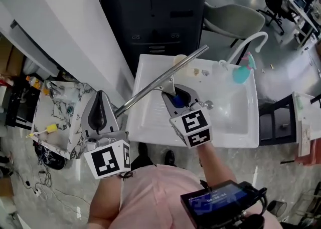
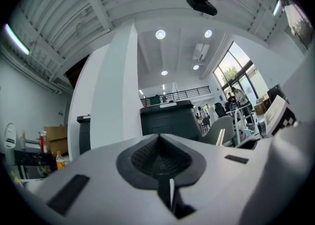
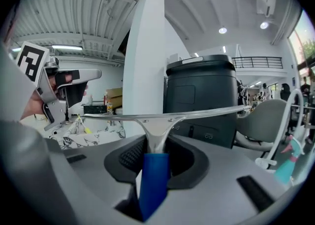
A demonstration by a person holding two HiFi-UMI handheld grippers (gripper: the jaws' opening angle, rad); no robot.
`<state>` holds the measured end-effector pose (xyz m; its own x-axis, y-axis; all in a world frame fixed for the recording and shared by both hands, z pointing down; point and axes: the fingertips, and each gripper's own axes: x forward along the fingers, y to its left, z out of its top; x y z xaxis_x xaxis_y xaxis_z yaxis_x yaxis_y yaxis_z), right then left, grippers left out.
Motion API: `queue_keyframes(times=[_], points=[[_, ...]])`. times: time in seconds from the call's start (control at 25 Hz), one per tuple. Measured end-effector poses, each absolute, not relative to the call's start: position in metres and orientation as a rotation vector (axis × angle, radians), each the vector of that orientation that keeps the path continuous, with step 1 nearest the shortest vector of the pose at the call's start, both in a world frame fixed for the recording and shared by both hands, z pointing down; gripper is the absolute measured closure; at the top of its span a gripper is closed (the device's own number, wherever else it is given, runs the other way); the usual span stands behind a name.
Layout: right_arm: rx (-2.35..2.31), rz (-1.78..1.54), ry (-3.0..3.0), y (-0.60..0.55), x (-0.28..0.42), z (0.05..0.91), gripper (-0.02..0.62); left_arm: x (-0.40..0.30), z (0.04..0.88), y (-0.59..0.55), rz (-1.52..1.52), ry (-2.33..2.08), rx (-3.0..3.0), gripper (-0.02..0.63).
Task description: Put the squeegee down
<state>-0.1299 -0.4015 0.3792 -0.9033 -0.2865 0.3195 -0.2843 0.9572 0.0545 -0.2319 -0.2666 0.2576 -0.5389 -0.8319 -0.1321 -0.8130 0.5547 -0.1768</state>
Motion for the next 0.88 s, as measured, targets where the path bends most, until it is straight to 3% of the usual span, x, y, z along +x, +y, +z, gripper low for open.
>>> queue_keyframes(times=[0.88], points=[[0.076, 0.122, -2.558, -0.349, -0.159, 0.512, 0.488, -0.27, 0.329, -0.233, -0.244, 2.816, -1.296, 0.597]])
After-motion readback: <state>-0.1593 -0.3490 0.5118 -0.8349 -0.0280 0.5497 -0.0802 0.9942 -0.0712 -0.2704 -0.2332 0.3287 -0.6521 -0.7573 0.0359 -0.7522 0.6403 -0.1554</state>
